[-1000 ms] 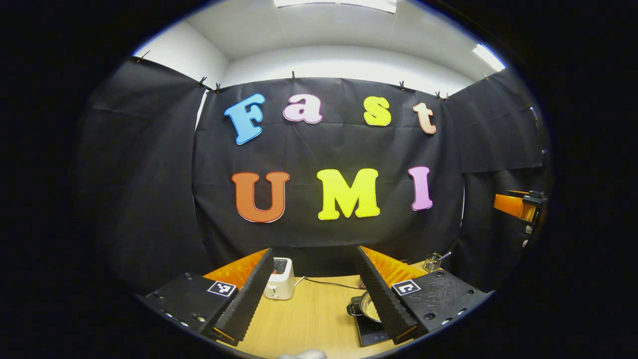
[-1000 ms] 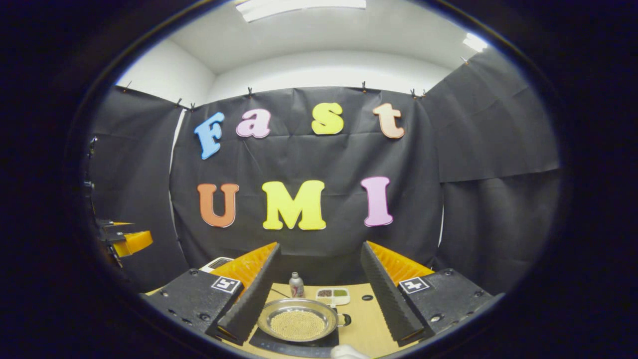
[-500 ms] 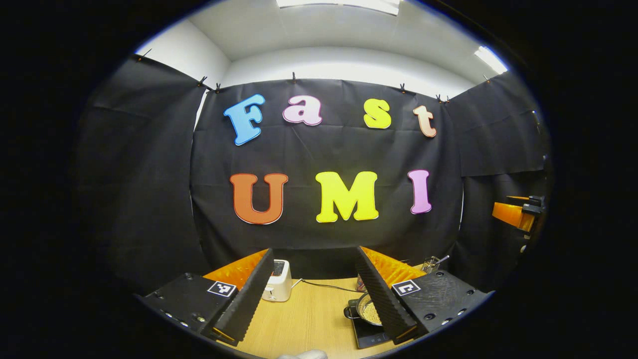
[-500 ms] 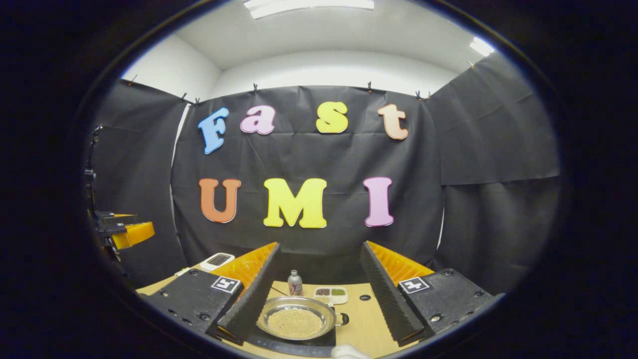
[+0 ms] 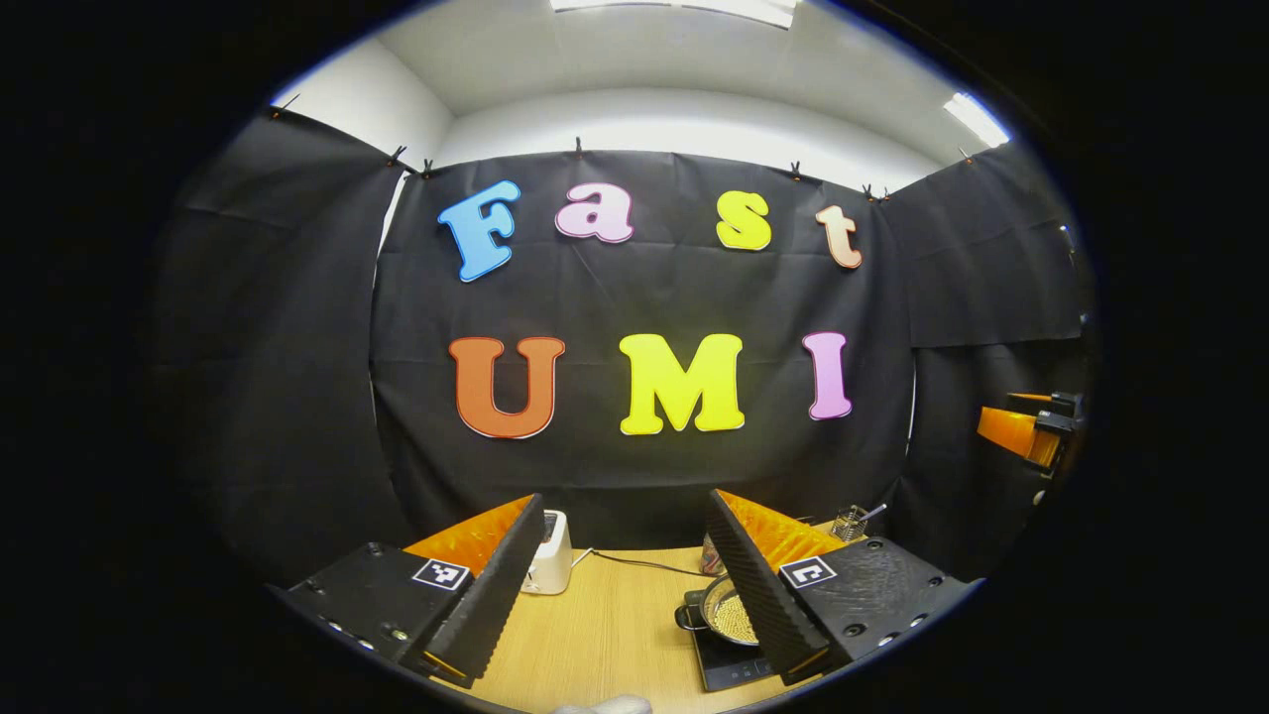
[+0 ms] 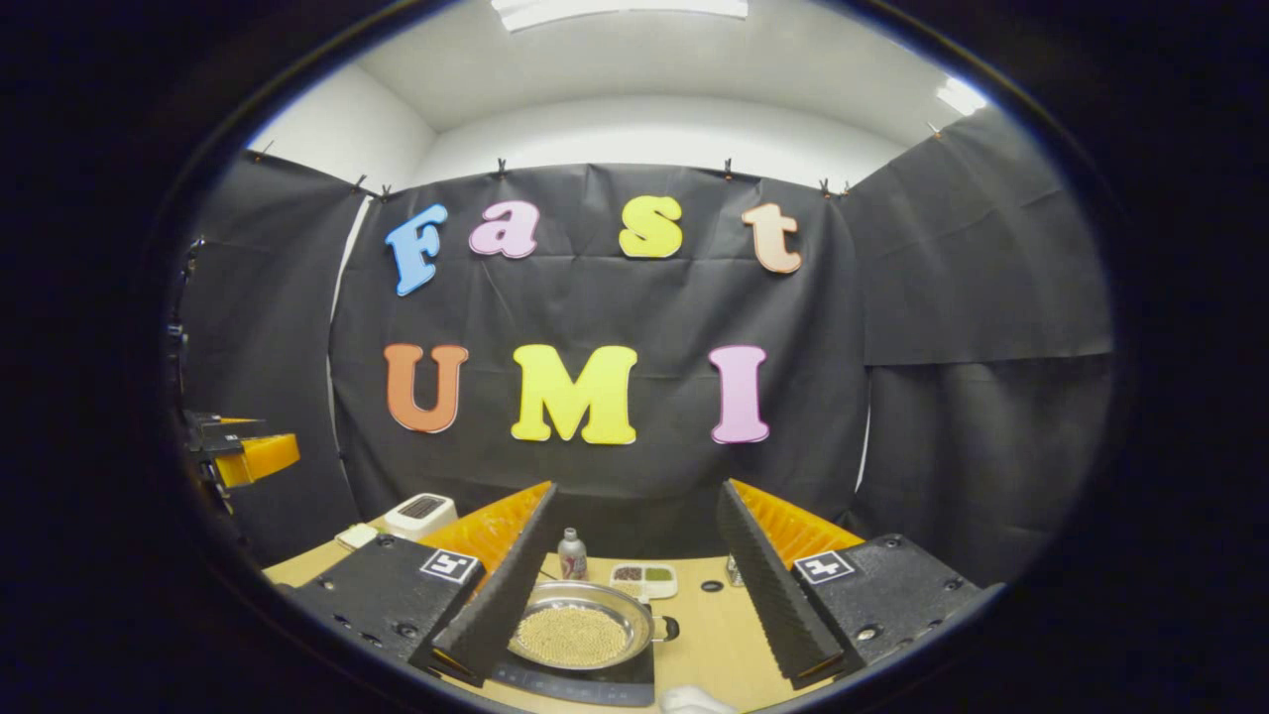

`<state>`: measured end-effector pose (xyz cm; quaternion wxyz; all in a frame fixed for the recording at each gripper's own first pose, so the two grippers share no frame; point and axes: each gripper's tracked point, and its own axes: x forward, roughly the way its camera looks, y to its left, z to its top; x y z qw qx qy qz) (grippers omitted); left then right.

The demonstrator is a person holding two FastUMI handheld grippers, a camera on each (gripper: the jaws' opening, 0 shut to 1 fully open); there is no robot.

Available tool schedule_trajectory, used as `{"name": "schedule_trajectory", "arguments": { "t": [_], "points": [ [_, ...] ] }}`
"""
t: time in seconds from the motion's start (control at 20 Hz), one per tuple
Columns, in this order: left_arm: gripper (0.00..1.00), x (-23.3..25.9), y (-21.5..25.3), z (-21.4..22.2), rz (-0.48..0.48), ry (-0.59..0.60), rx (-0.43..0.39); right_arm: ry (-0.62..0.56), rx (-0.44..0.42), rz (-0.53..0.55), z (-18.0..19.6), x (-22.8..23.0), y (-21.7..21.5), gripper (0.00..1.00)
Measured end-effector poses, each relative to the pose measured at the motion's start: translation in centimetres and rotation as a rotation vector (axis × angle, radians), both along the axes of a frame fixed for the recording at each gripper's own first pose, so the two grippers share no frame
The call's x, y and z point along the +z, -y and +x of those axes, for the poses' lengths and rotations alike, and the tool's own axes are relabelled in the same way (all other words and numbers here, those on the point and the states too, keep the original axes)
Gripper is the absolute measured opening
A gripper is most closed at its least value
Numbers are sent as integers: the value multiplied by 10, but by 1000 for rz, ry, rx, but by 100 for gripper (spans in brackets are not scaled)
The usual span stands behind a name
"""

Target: First push the handle of the pot to place it horizontally, then grasp the pot with both hands and set it on the induction cooktop.

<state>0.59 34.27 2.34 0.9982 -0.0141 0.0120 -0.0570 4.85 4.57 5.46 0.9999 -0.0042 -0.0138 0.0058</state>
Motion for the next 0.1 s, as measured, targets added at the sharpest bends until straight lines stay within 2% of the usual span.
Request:
{"name": "schedule_trajectory", "arguments": {
  "t": [0.1],
  "points": [
    [98,-1,1,-2,-2,-3,-6,-6,-4,5,-3,-1,2,100]
  ]
}}
